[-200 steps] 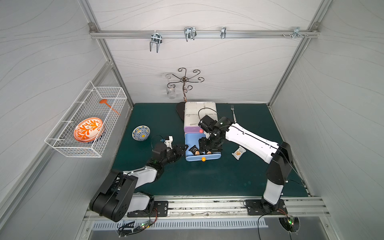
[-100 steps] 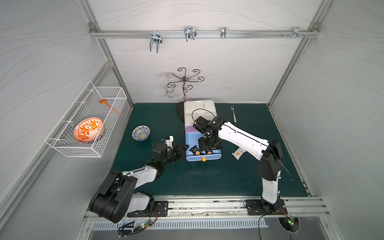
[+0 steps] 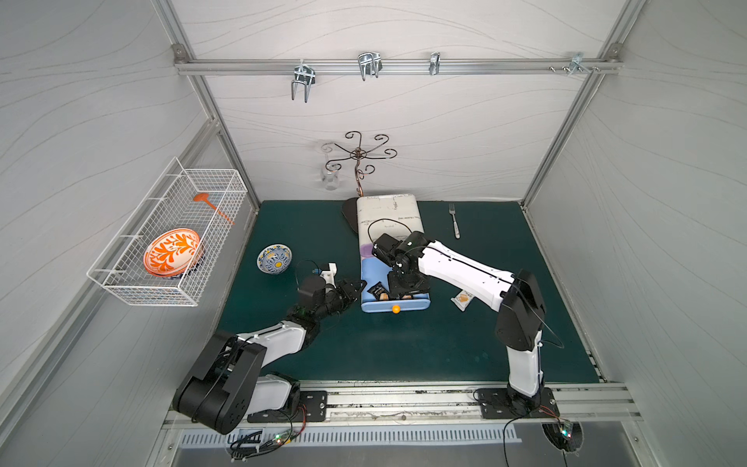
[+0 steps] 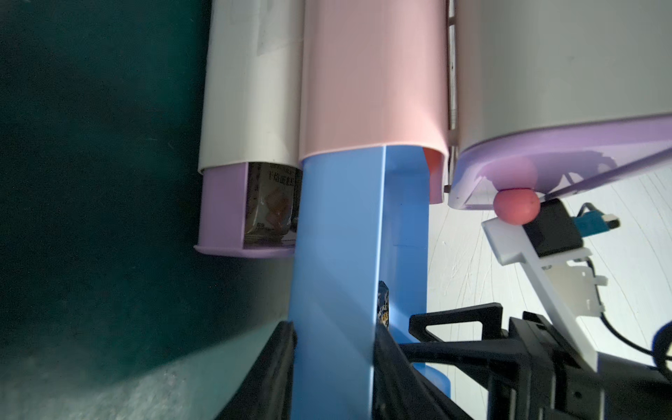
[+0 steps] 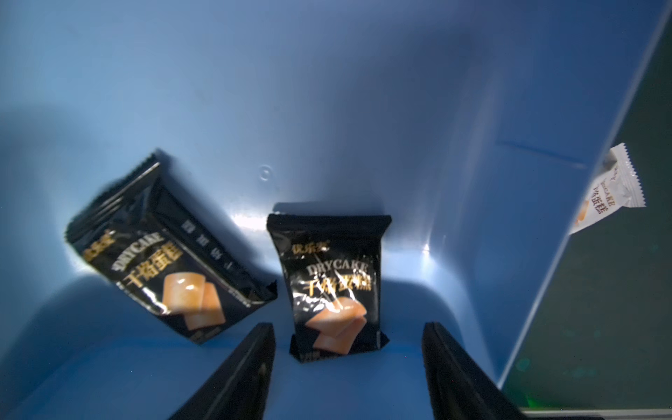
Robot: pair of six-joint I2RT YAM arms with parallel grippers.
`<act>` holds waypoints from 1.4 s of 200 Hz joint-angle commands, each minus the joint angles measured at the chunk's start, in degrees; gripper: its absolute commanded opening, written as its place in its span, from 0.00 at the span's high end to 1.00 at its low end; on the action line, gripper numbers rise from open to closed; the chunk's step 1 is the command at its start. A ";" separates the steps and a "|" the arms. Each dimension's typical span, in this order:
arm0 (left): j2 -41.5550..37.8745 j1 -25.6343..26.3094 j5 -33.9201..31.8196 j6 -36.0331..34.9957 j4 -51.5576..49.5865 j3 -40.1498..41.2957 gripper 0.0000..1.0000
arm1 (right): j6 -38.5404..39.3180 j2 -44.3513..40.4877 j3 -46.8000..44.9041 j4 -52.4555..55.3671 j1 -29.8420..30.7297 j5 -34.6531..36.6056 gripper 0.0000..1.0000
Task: Take the cookies out of the drawer
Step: Pick up the cookie from the drawer.
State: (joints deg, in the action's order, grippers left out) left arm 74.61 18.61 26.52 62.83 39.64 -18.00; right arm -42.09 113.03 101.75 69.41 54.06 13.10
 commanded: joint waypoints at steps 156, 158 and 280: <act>-1.86 0.12 -2.96 0.01 0.28 -3.12 0.64 | -3.96 -1.49 -4.89 -8.88 0.78 5.87 0.68; -1.91 0.11 -2.97 0.01 0.27 -3.10 0.64 | -4.10 -1.76 -5.03 -9.01 0.78 5.95 0.68; -2.31 0.12 -4.02 -0.78 -2.07 -4.05 0.65 | -4.27 -10.74 -4.28 -6.48 -0.82 6.26 0.70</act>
State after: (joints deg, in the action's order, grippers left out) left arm 72.95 18.81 23.75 62.72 36.01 -19.16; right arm -45.67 106.43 97.23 61.52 54.26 18.90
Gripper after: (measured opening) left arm 0.351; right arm 0.301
